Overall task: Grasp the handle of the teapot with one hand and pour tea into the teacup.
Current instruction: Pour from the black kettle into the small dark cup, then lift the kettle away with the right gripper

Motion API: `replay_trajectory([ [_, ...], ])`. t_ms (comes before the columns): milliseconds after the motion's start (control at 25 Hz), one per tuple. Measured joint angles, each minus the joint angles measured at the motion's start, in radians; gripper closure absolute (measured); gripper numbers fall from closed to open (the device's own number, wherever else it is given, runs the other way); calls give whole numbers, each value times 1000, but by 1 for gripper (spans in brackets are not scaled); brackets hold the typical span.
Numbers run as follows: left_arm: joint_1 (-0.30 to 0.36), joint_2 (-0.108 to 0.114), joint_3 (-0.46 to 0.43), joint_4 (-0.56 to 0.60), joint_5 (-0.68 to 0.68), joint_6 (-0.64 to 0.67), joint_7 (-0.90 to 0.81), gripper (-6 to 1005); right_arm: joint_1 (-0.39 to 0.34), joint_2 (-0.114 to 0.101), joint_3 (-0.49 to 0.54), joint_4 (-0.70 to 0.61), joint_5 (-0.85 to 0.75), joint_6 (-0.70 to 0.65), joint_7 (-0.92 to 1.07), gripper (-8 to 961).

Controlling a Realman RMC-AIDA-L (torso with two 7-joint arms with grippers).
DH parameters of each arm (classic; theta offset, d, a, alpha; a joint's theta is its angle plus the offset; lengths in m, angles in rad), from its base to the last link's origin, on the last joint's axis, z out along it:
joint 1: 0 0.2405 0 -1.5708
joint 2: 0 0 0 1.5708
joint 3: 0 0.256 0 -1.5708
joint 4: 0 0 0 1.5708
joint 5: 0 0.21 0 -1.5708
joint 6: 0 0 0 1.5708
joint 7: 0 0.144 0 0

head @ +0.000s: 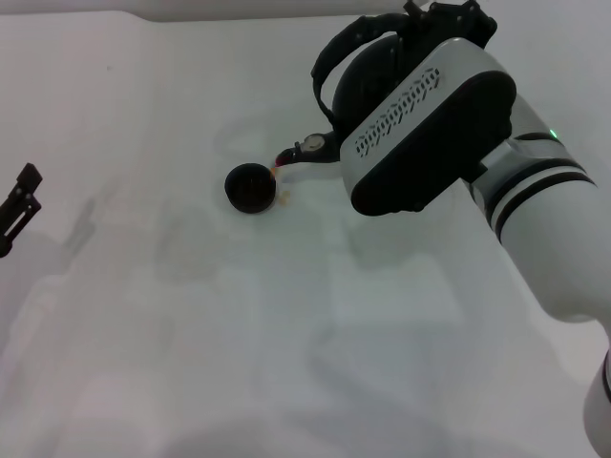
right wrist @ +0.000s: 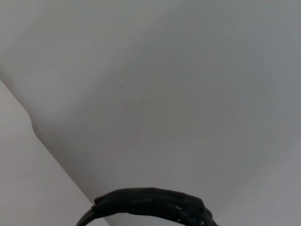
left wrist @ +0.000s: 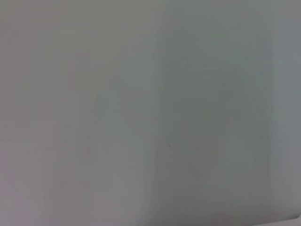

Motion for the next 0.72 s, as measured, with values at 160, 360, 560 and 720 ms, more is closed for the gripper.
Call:
replay_trajectory([
  [160, 0, 0, 0, -1, 1, 0, 0, 186, 4, -1, -13, -2, 0, 2, 0, 847],
  [360, 0, 0, 0, 0, 0, 1, 0, 186, 9, -2, -22, -3, 0, 3, 0, 848],
  [560, 2, 0, 0, 1, 0, 1, 0, 186, 12, -3, -26, -4, 0, 3, 0, 848],
  [720, 2, 0, 0, 1, -2, -1, 0, 186, 12, -3, -26, -7, -4, -2, -2, 847],
])
